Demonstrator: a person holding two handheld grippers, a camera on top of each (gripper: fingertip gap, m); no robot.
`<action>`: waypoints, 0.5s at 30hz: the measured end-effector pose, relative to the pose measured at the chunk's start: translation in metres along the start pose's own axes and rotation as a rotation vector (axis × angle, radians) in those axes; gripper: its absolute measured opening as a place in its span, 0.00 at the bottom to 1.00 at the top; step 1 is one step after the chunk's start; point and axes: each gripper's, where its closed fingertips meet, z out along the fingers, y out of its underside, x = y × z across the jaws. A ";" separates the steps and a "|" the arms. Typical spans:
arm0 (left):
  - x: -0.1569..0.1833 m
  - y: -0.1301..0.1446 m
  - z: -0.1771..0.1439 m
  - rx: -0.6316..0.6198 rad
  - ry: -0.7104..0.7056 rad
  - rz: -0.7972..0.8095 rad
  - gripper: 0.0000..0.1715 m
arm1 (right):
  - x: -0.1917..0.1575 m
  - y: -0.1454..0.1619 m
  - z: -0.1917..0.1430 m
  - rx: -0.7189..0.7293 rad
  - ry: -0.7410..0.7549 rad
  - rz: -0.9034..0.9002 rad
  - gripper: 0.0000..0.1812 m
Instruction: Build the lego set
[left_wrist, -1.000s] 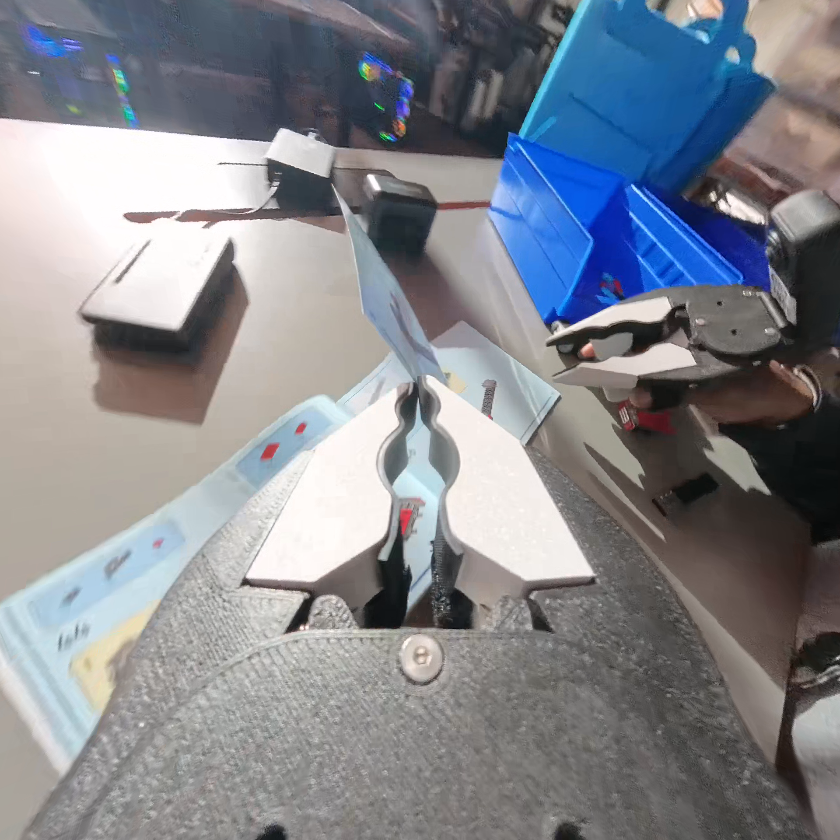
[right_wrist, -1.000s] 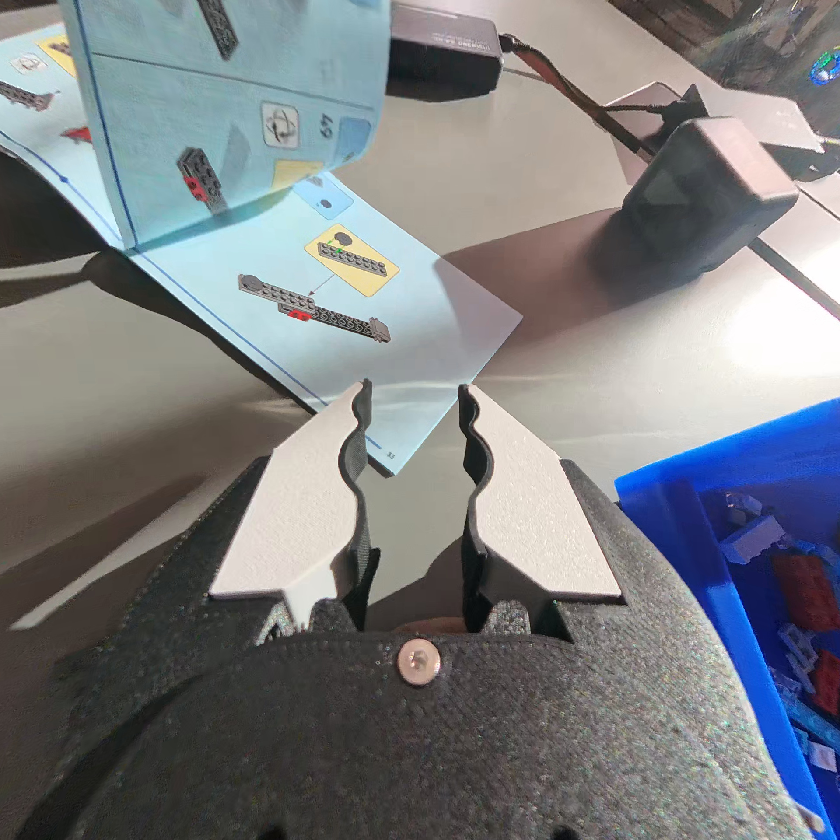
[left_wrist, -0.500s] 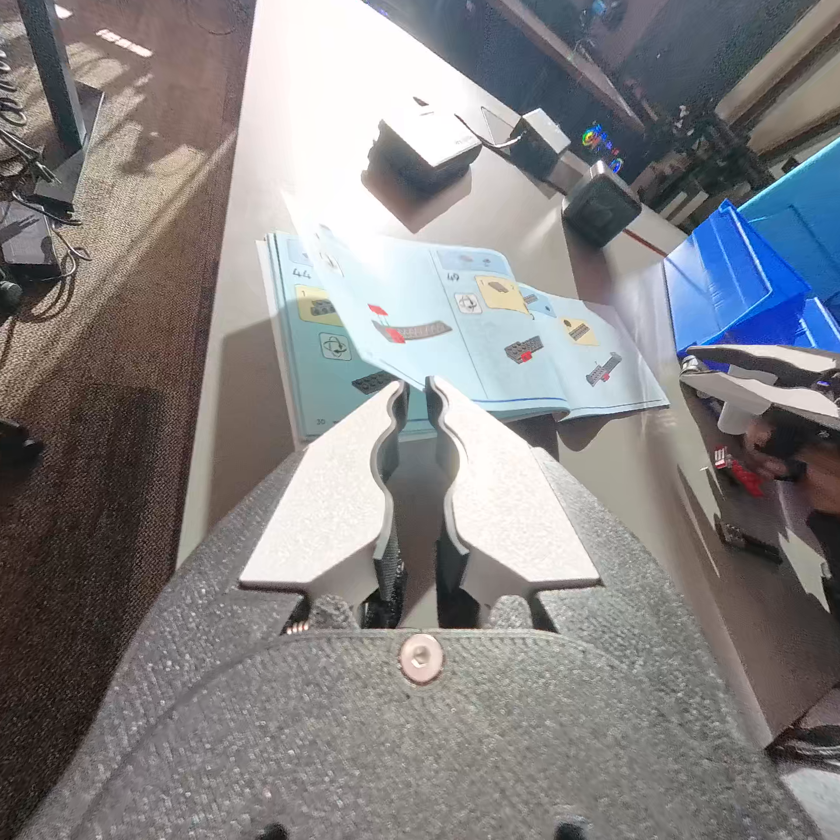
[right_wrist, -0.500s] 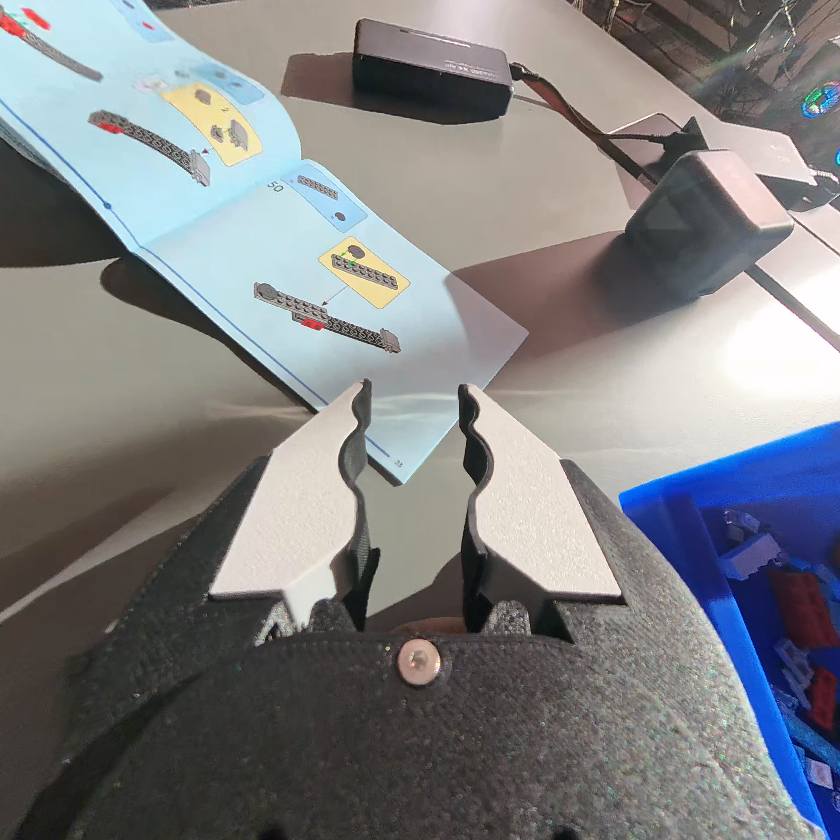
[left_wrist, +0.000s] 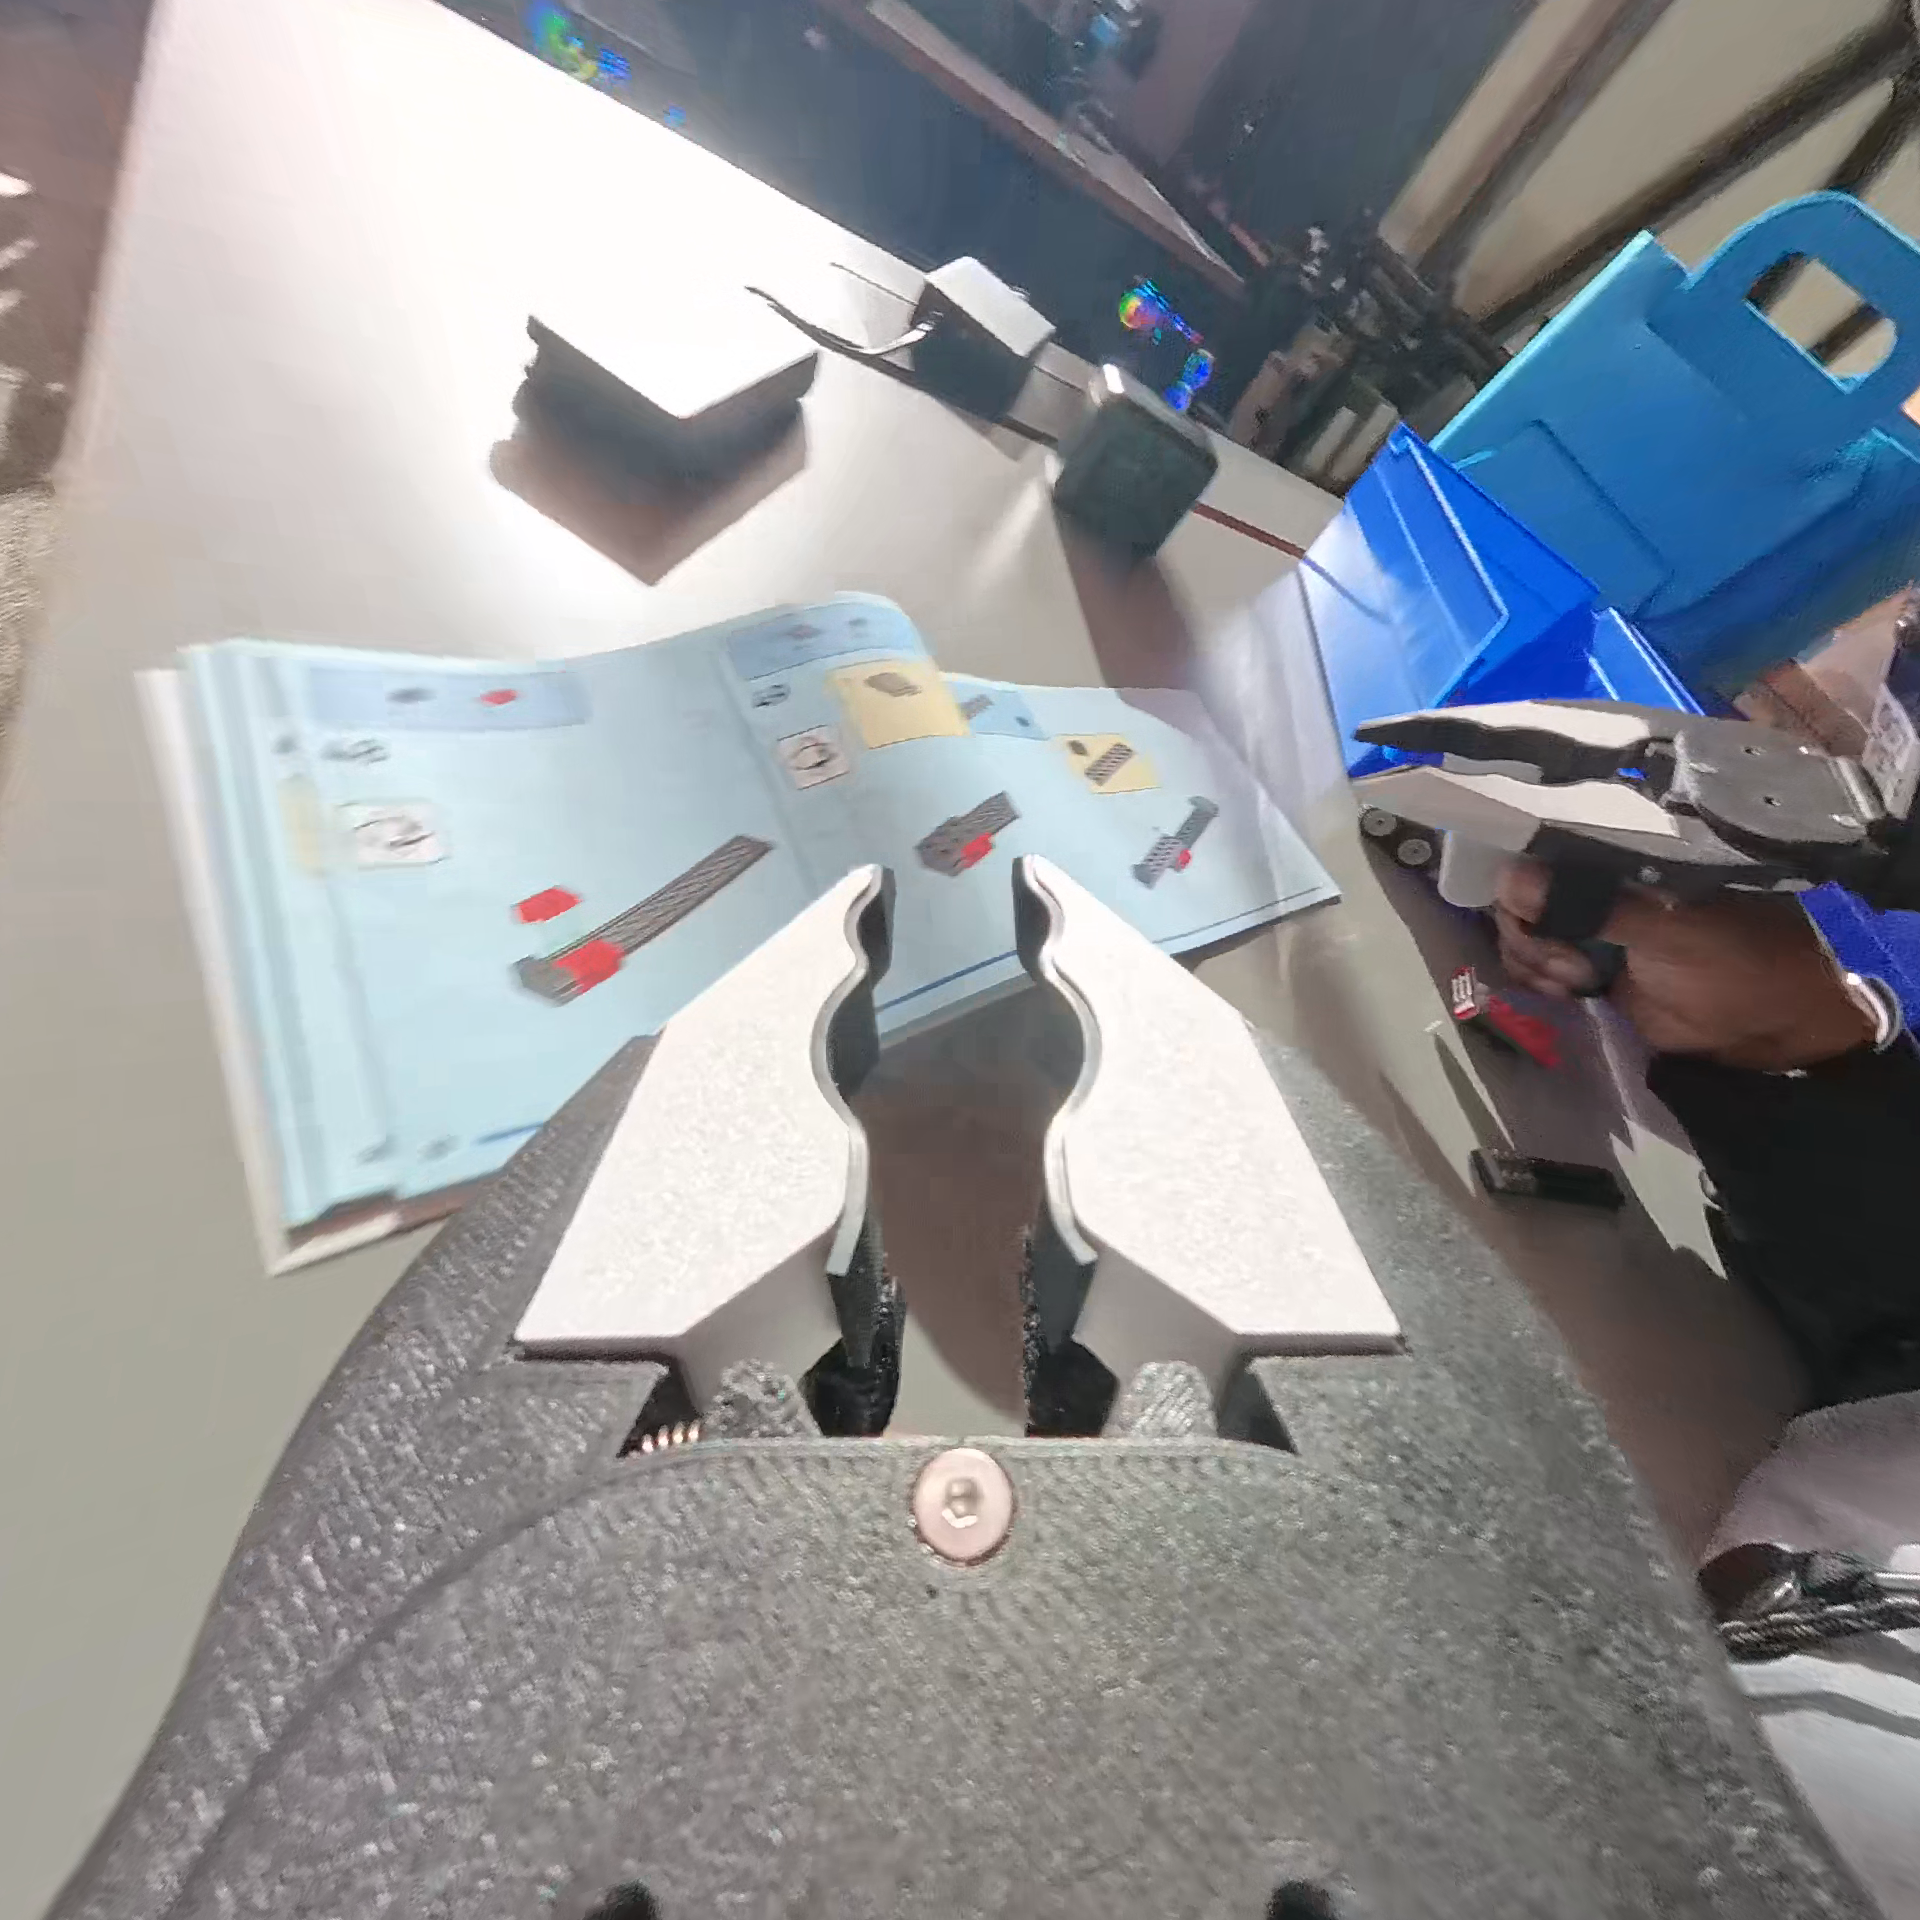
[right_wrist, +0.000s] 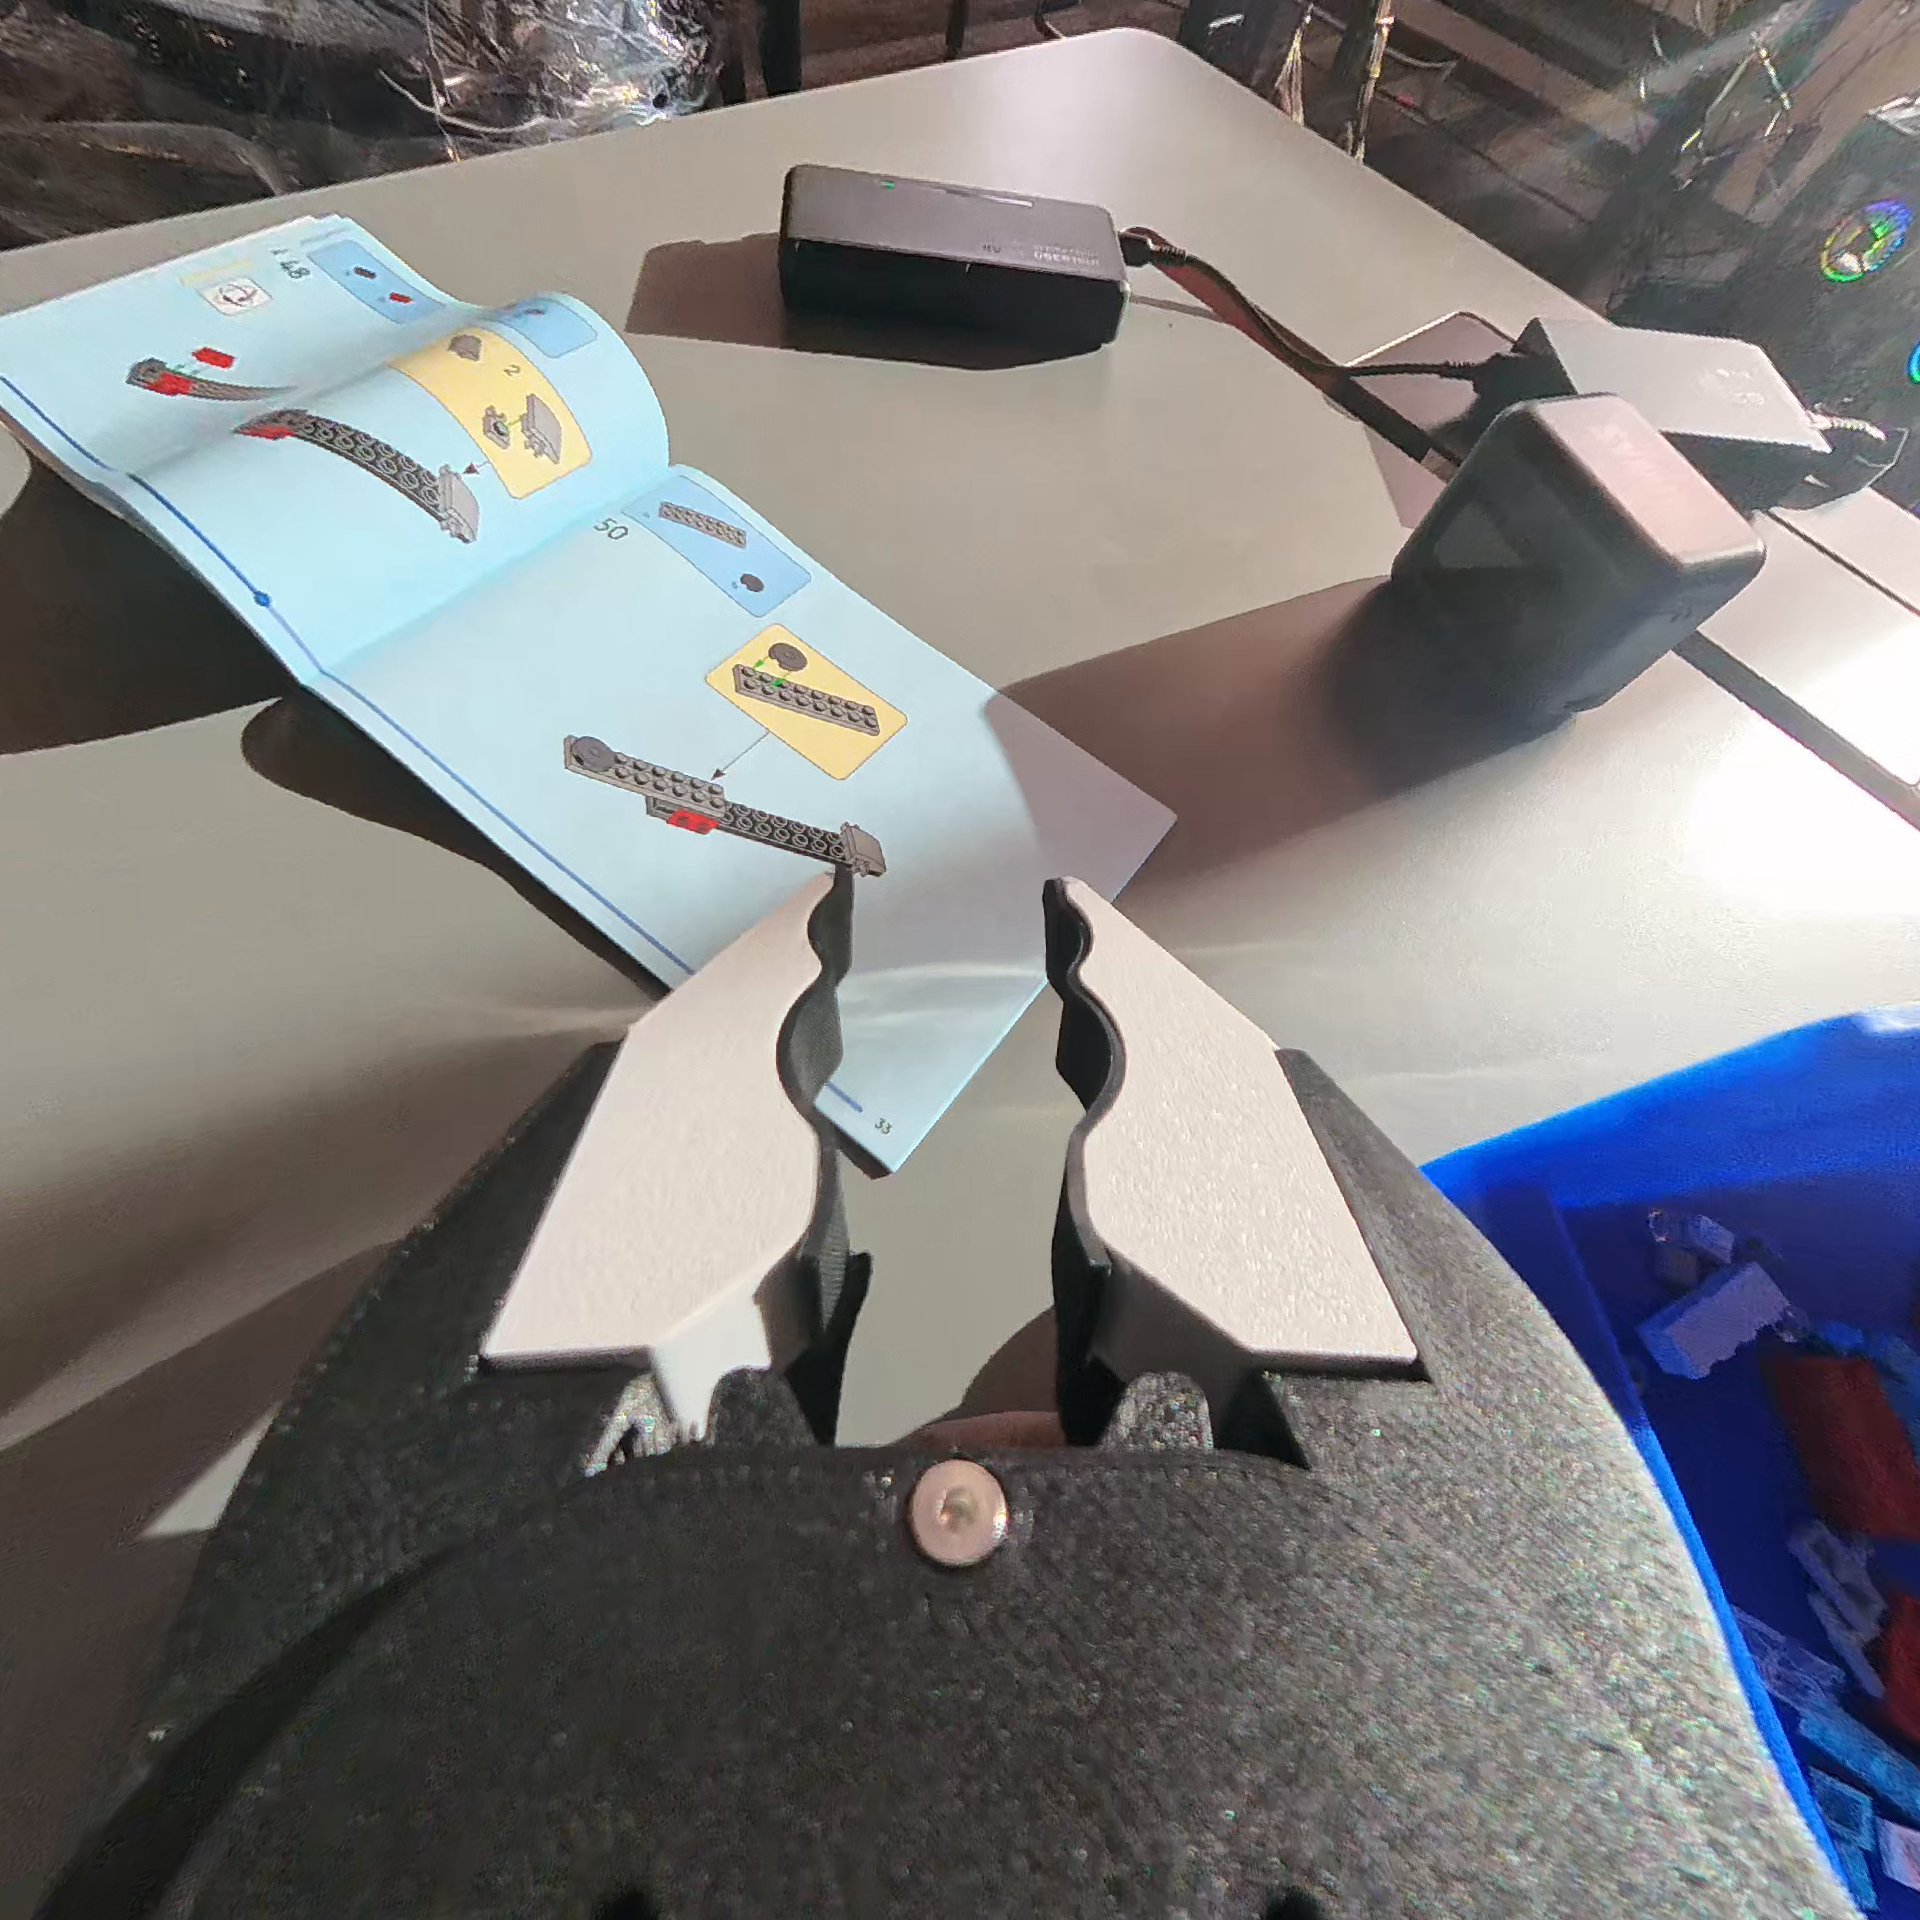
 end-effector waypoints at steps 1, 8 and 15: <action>0.009 0.000 0.009 -0.013 0.019 0.022 0.15 | 0.000 0.001 0.000 -0.004 -0.001 0.001 0.22; 0.019 0.027 0.053 -0.198 -0.026 0.051 0.17 | 0.003 0.001 -0.005 0.011 0.000 0.002 0.21; 0.003 0.038 0.038 -0.224 -0.078 -0.015 0.17 | 0.004 0.001 -0.010 0.027 -0.006 0.006 0.21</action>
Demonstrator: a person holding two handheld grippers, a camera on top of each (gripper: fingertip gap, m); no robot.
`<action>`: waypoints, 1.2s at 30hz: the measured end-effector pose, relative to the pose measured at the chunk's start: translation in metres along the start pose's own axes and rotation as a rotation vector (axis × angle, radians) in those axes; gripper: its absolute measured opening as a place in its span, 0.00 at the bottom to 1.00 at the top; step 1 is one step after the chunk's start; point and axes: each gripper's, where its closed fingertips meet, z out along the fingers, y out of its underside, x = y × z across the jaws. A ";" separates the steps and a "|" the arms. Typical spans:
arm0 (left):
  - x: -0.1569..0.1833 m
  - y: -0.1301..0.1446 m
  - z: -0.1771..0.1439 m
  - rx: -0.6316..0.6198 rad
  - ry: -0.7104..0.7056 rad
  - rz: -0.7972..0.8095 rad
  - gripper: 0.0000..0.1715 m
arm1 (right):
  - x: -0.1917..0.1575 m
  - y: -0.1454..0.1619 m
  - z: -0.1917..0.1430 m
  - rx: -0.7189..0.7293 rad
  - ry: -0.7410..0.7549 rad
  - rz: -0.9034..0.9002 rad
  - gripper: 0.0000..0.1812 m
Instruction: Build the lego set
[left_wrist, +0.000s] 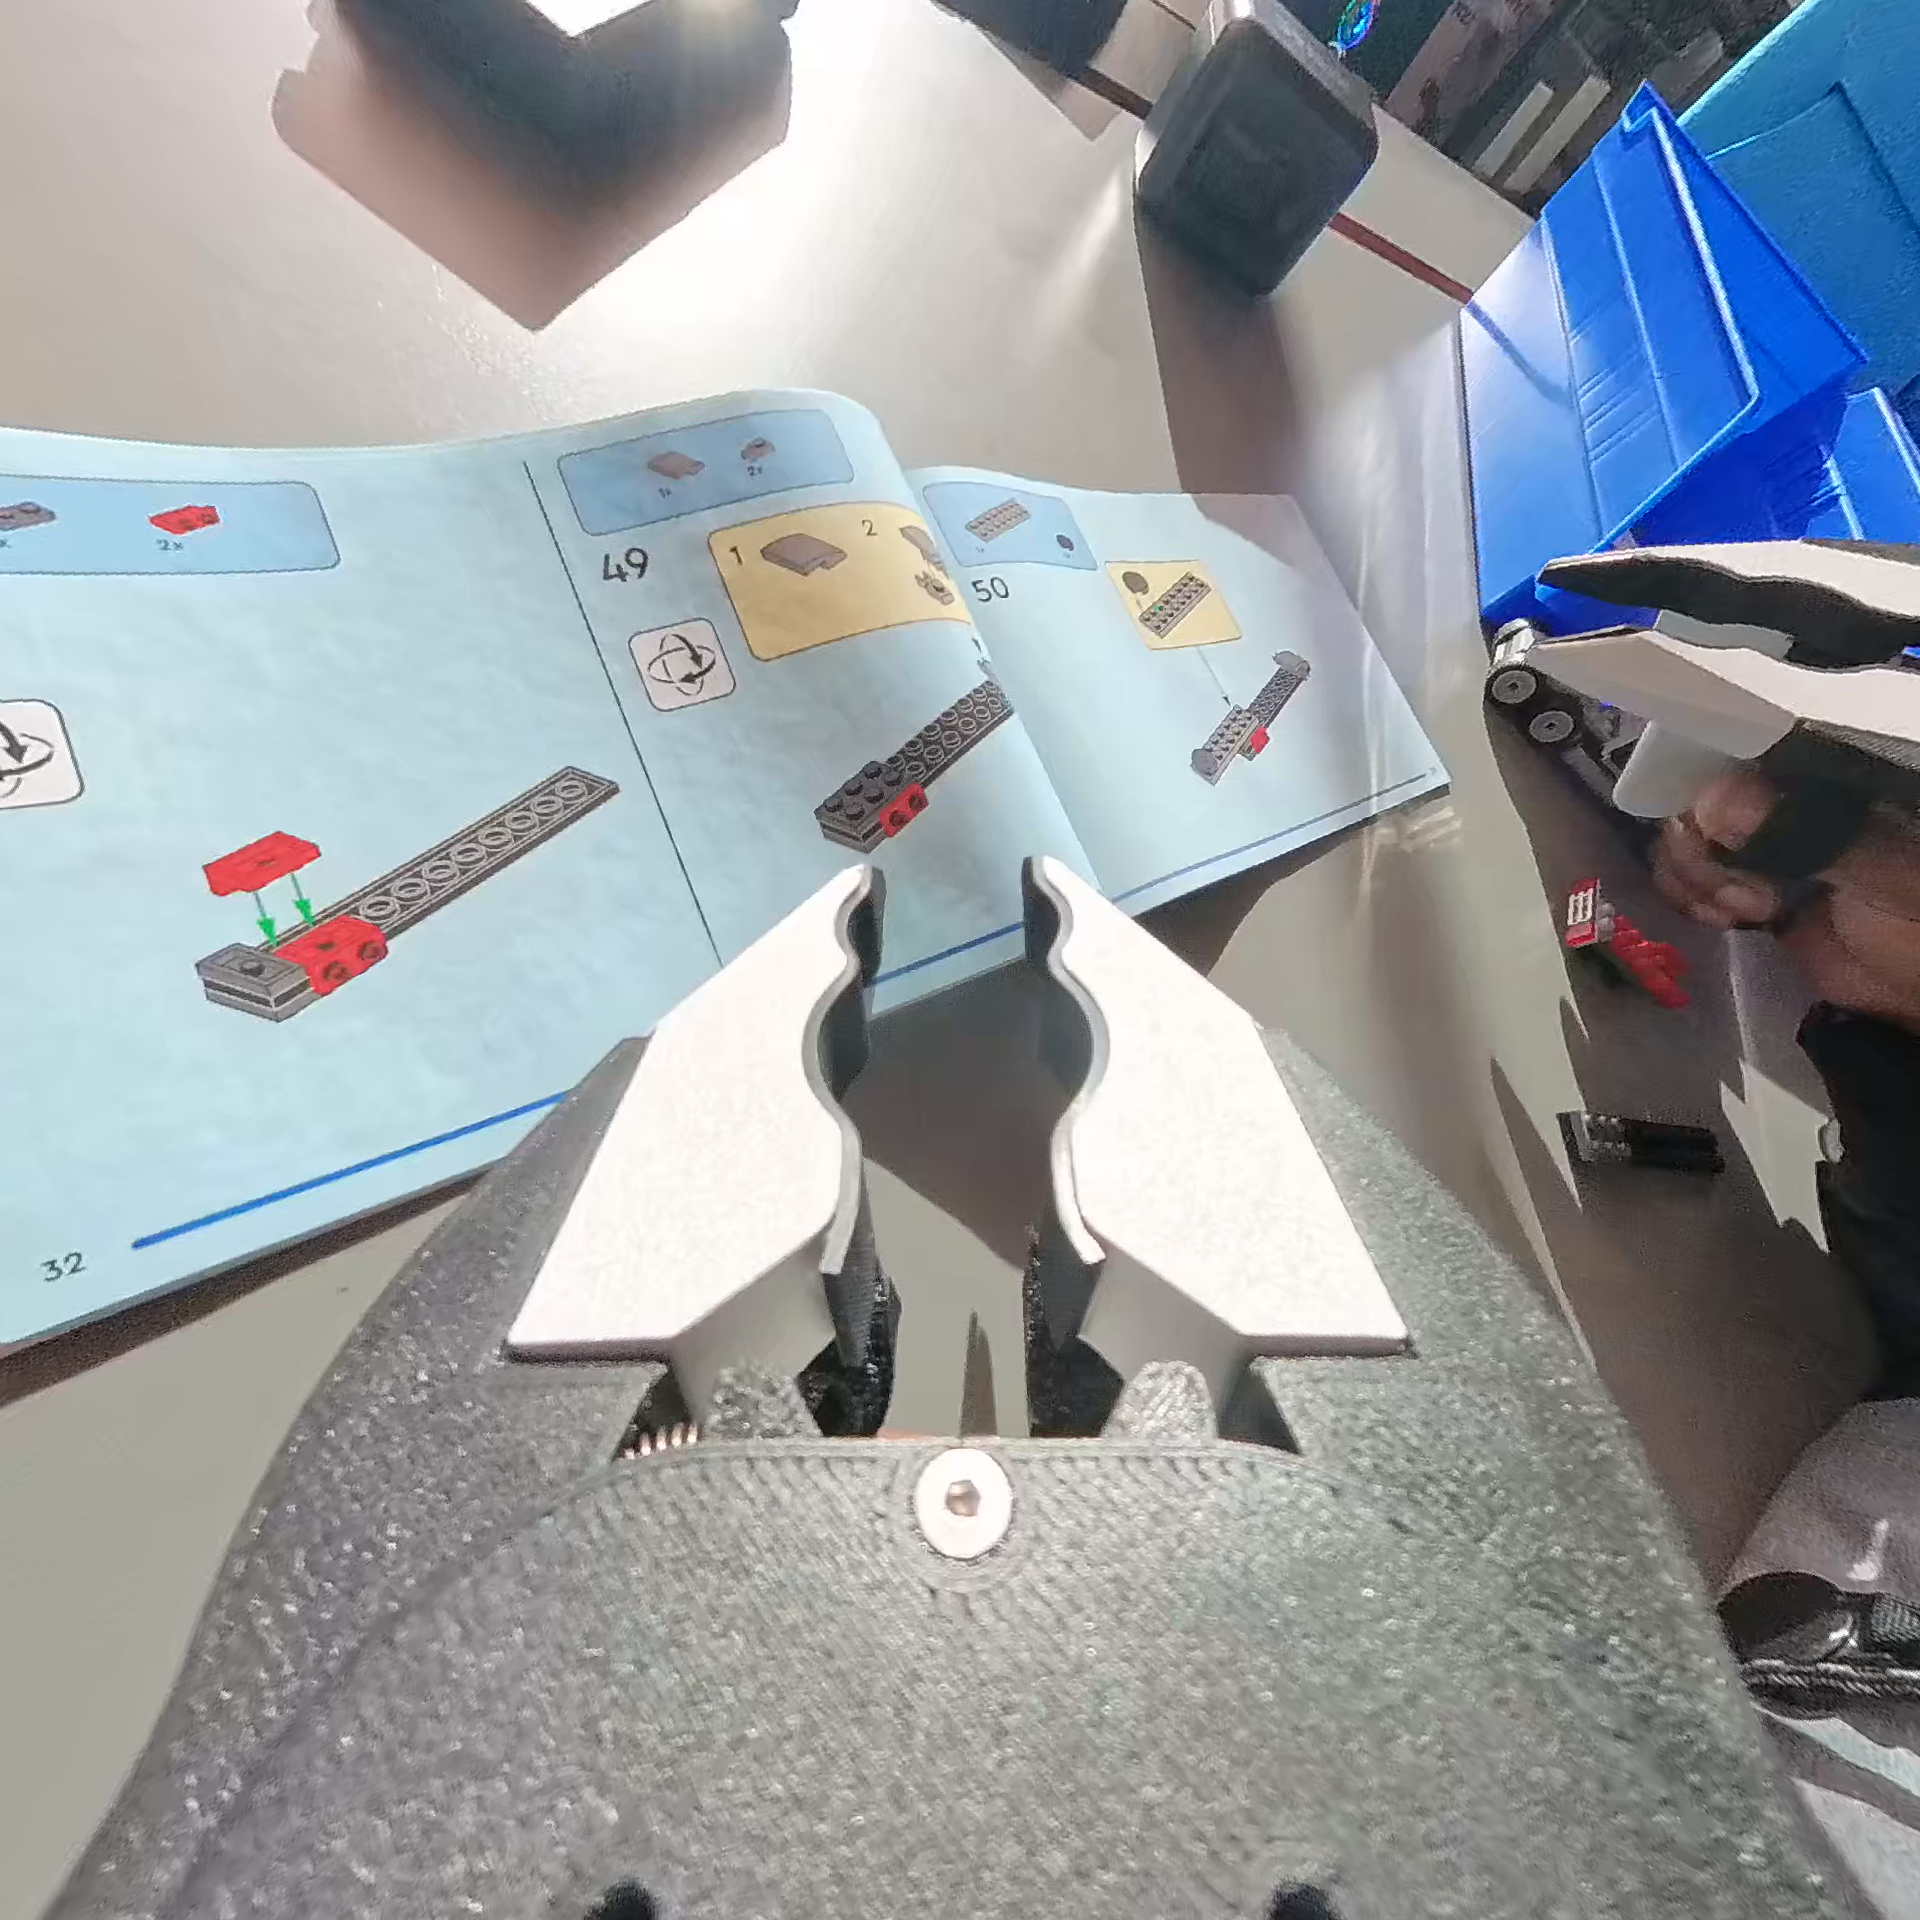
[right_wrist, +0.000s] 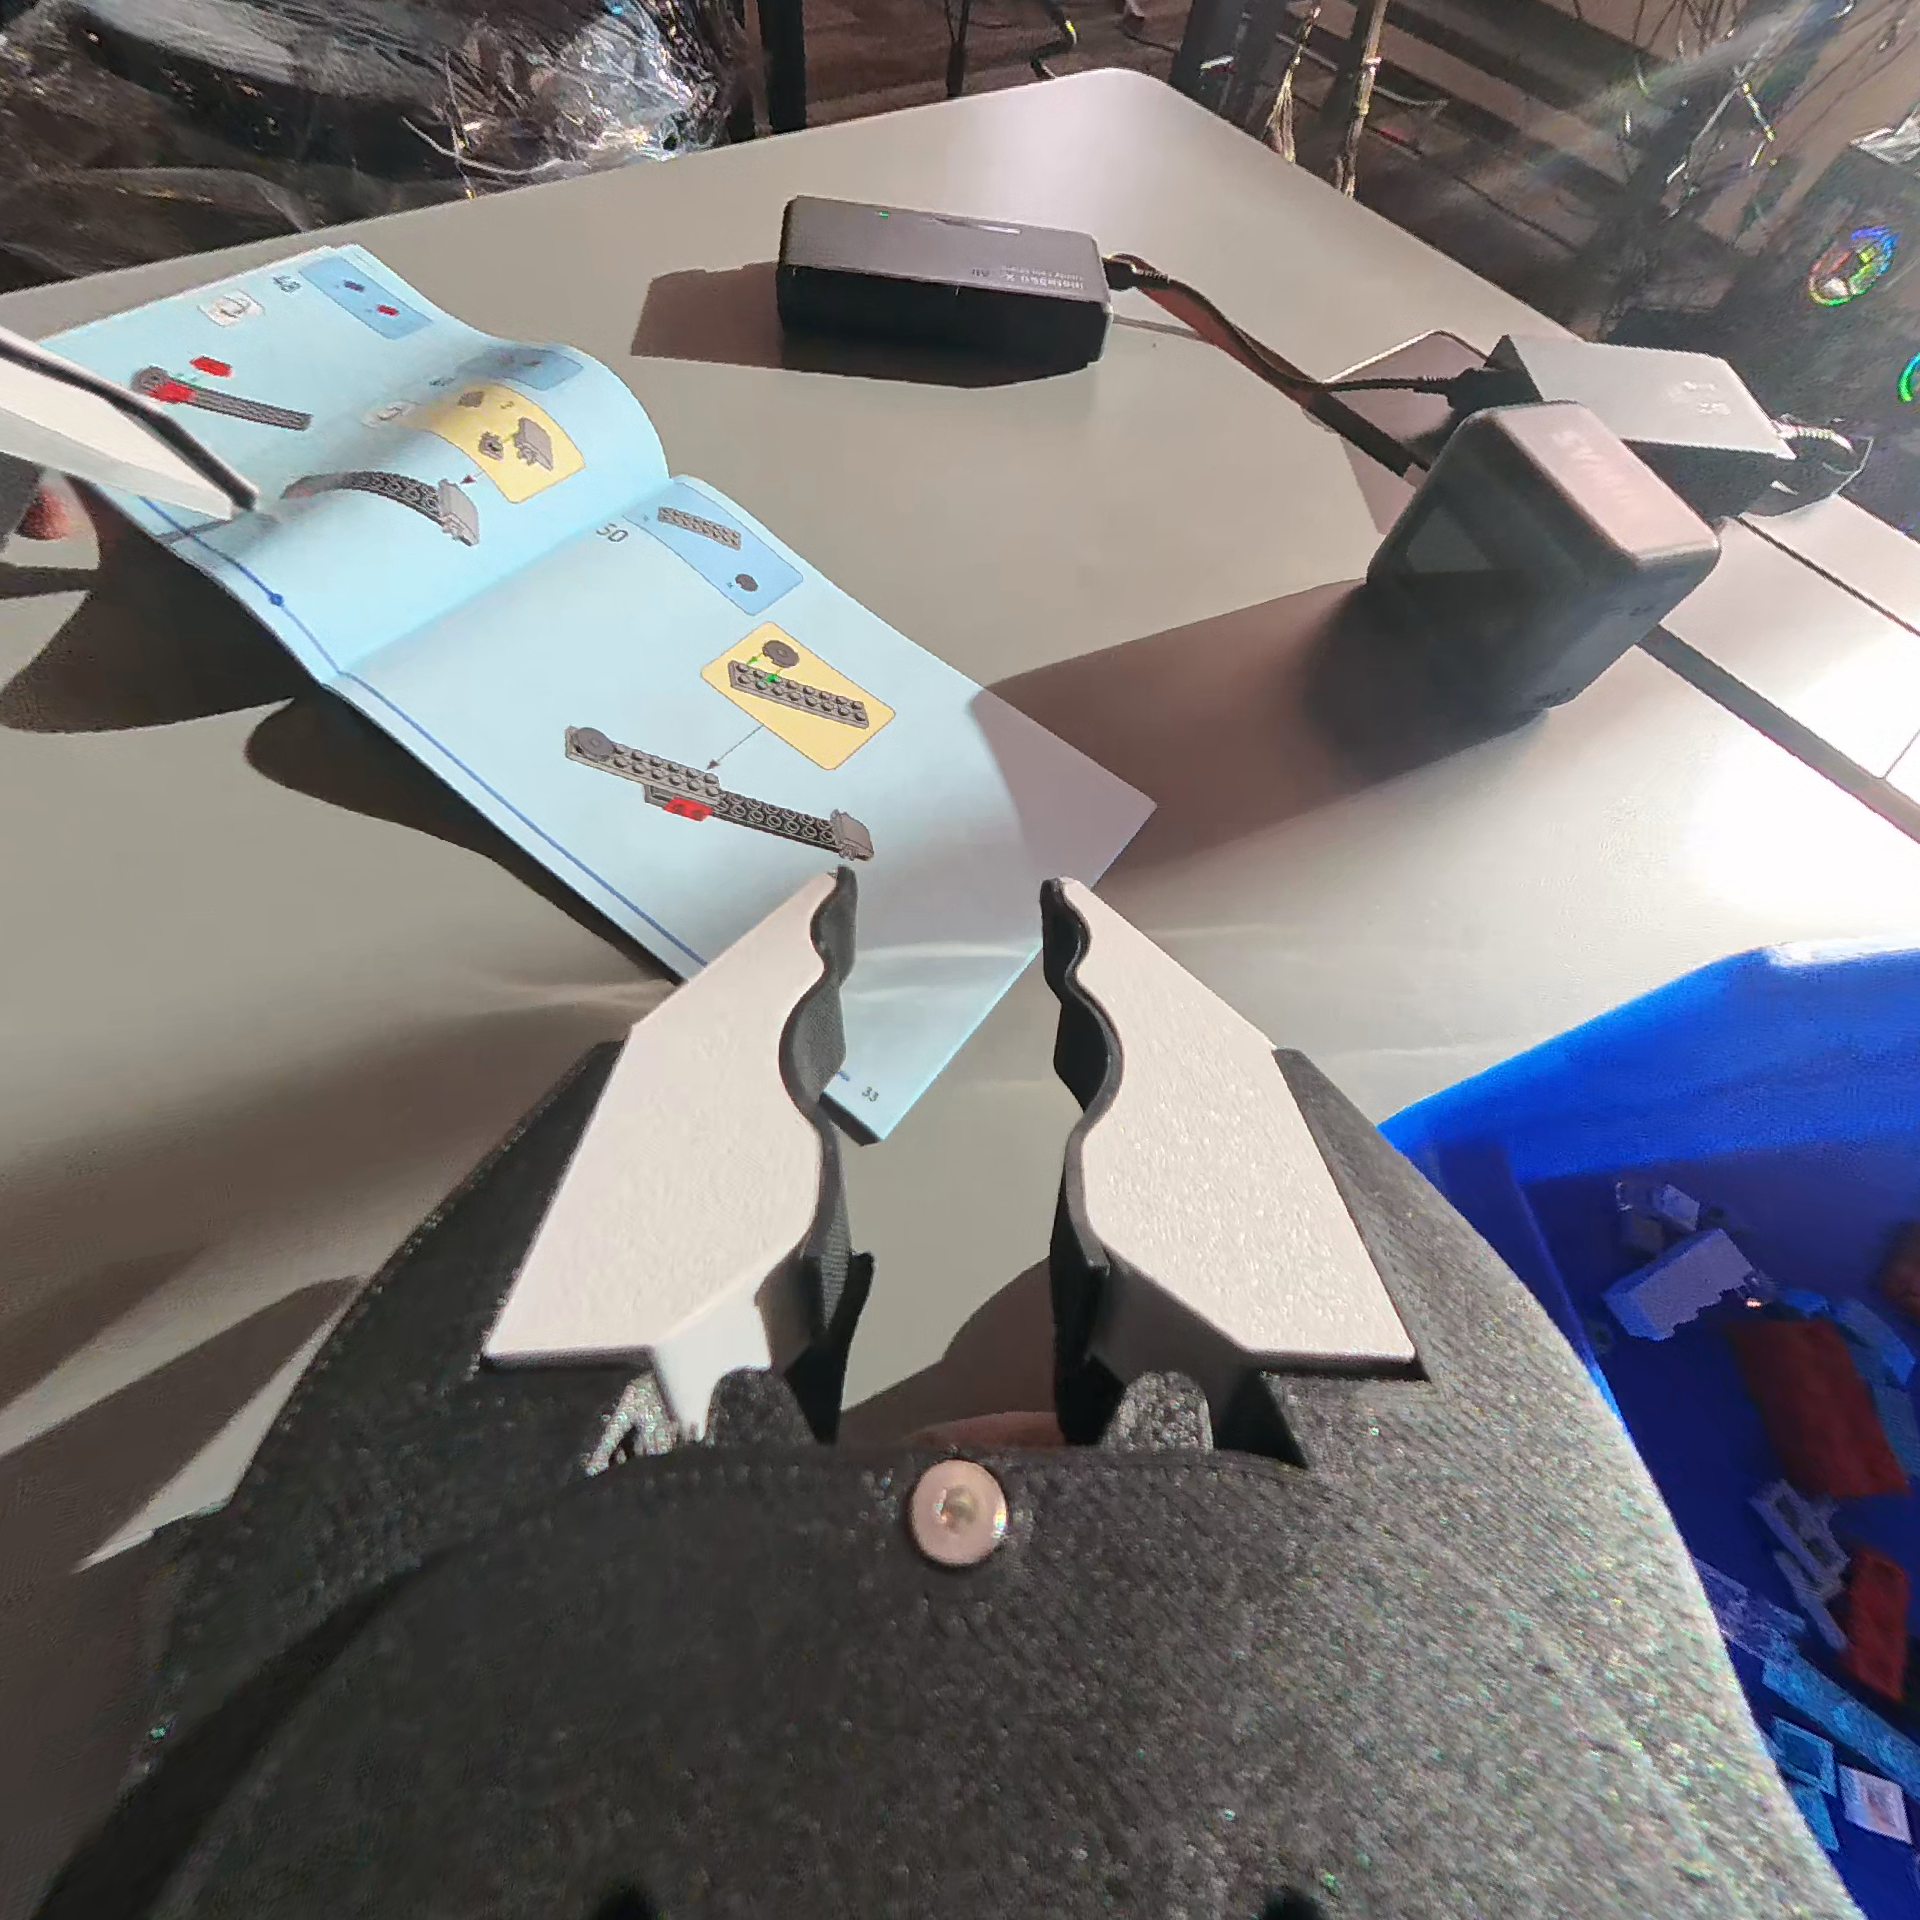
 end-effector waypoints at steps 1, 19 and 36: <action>0.000 0.001 -0.001 0.001 -0.002 -0.001 0.17 | -0.001 -0.001 0.000 0.003 -0.002 -0.001 0.21; 0.022 0.002 -0.020 0.122 0.069 0.055 0.17 | -0.041 0.009 -0.058 -0.001 -0.128 -0.090 0.21; 0.049 0.007 -0.019 0.172 0.124 0.011 0.17 | -0.033 0.050 -0.090 0.075 -0.098 0.057 0.20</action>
